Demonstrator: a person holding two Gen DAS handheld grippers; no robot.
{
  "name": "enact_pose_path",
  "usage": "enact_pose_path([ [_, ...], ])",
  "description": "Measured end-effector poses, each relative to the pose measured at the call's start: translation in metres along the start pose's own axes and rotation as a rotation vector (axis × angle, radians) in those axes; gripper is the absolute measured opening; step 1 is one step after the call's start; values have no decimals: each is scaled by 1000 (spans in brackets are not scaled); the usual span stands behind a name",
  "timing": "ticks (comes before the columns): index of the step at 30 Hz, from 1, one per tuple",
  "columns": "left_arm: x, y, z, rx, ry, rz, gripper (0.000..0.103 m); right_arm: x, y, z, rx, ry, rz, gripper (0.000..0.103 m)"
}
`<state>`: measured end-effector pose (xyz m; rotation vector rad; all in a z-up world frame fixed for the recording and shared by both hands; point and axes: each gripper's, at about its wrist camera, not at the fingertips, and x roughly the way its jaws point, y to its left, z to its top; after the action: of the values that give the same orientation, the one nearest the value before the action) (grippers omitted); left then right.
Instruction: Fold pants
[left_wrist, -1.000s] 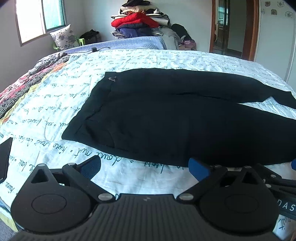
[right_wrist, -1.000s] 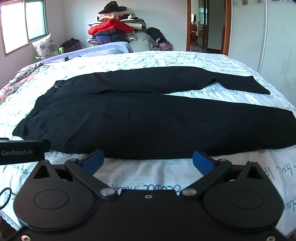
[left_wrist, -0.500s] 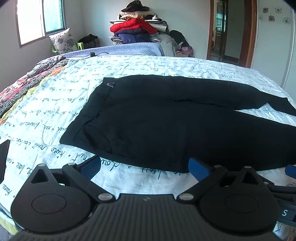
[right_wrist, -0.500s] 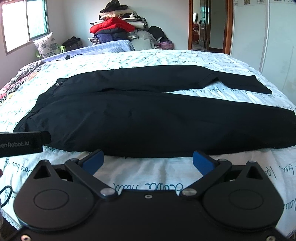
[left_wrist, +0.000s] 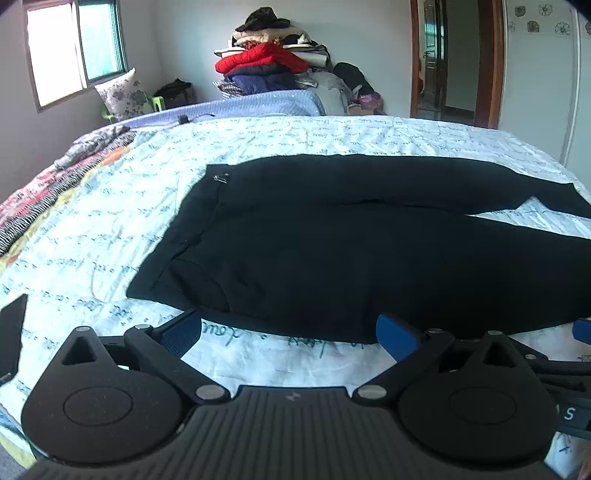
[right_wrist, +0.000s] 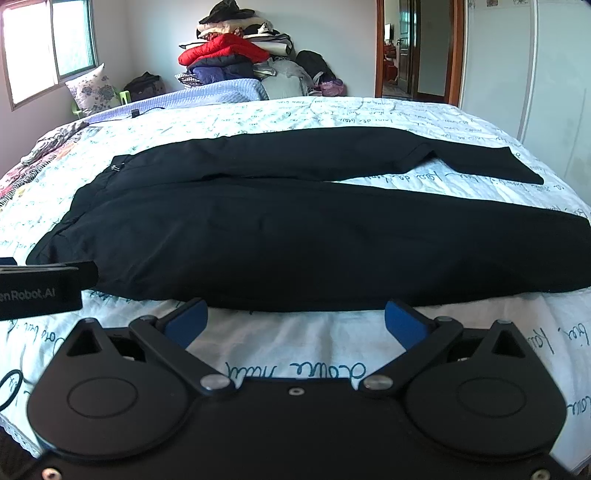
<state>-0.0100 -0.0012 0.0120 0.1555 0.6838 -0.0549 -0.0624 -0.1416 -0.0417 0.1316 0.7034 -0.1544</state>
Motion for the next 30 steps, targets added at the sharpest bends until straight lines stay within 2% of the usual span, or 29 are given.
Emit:
enact_pose_path([
  [3,1,-2,1,15,3,25,103,0,0,0,0,0,3,103],
  [13,5,1,1,13,23,35,103,-5,2,1,-11,-28,31,103],
  [22,12,1,1,24,42,44,102,-2,2,2,-7,-19,59,103],
  [30,22,4,8,29,55,48,102,-3,-3,15,-3,-51,154,103],
])
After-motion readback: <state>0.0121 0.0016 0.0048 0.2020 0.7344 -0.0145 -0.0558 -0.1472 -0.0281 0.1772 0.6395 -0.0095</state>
